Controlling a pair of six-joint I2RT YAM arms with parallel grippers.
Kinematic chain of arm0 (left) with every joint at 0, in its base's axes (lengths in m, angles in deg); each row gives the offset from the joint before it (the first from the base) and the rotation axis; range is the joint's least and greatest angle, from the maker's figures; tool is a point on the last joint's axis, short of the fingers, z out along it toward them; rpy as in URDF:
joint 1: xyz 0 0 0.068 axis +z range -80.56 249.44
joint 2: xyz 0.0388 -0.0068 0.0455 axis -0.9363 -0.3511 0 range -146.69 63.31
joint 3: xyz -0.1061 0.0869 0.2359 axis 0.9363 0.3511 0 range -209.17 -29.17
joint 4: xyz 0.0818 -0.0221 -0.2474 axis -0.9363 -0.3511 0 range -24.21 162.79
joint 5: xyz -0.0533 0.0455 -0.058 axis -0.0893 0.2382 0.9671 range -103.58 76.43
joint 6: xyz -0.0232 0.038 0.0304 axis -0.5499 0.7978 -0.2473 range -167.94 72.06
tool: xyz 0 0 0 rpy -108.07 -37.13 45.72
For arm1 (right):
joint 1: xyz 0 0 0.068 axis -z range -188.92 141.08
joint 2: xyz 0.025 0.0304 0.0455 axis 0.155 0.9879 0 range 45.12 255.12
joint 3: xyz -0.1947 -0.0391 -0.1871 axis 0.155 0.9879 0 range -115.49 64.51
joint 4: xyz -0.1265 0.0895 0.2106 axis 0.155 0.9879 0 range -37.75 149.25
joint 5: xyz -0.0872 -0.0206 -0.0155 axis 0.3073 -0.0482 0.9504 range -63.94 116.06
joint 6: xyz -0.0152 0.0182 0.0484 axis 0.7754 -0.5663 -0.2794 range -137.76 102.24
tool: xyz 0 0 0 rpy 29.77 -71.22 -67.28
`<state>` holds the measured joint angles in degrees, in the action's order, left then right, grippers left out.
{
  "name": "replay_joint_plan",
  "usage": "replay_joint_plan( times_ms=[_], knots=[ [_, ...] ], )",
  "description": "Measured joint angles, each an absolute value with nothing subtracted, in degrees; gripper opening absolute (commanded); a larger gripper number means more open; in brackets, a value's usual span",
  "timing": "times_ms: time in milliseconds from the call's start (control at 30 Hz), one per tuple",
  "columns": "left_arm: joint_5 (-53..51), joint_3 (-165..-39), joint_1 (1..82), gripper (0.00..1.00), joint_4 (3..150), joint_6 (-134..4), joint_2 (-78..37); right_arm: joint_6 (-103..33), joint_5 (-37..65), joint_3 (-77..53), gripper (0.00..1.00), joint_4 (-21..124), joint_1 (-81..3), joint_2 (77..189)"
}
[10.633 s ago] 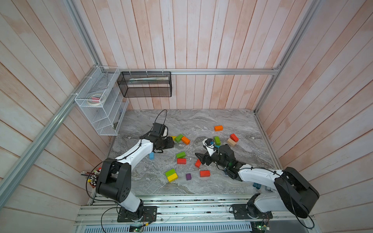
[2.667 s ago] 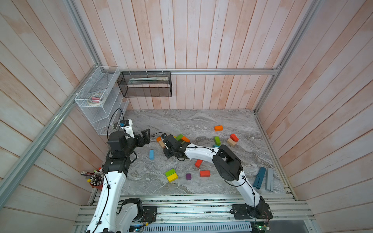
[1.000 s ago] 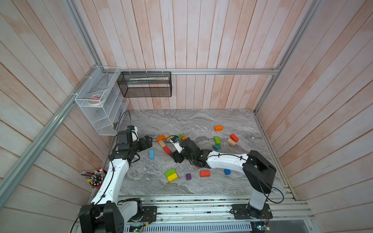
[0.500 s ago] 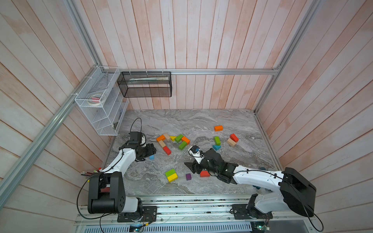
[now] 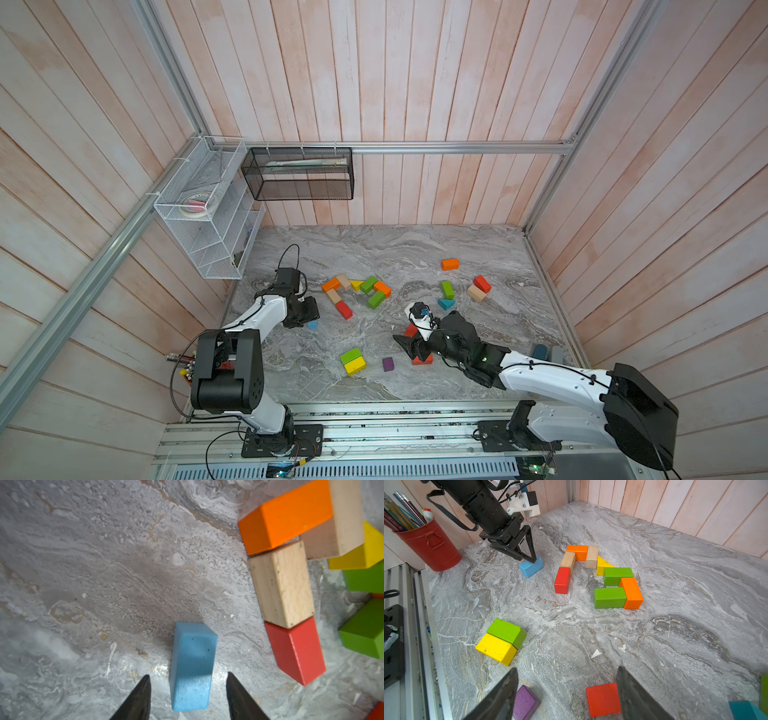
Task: Assemble a heart with building blocks
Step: Pick up the building block from the center of the board, then assemble the building block at the center of the board.
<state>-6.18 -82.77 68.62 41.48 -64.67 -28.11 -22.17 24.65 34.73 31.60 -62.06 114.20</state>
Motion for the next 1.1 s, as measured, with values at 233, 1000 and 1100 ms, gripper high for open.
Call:
replay_joint_plan(
  times_ms=[233,1000,1100],
  knots=[
    [-7.1,-83.5,67.4,0.43,41.6,-64.5,-31.9,-22.2,24.7,35.2,0.74,31.5,-61.7,113.2],
    [-10.6,-85.9,53.8,0.23,40.6,-54.9,-23.9,-23.8,23.3,38.4,0.75,30.4,-58.8,107.2],
    [-10.1,-86.3,50.8,0.23,40.5,-52.3,-22.8,-24.8,22.4,39.9,0.76,29.9,-57.1,104.6]
  ],
)
